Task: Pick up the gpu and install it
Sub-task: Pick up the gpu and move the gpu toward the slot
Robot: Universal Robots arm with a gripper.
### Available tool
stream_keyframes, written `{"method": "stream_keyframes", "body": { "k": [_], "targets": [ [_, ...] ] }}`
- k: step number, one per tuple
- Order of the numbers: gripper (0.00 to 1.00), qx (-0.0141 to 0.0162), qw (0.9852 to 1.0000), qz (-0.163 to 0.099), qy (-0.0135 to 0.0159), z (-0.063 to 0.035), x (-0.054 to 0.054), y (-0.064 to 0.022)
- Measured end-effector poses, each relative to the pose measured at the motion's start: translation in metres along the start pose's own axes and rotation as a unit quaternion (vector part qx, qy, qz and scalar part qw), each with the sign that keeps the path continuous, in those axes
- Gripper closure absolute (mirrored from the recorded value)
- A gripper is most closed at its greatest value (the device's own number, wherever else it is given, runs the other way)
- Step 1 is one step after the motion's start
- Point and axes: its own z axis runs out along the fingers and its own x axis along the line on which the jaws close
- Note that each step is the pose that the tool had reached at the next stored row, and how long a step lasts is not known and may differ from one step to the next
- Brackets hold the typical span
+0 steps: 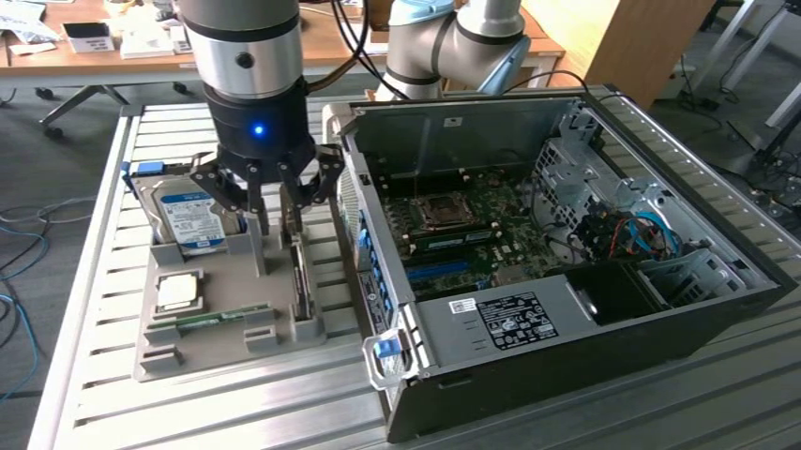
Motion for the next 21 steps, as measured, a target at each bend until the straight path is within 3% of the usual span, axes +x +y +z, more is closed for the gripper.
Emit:
{"method": "stream_keyframes", "body": {
  "k": [21],
  "targets": [
    [0.58,0.0,1.0,0.0,0.0,0.0019,-0.0012,0.0]
  ]
}}
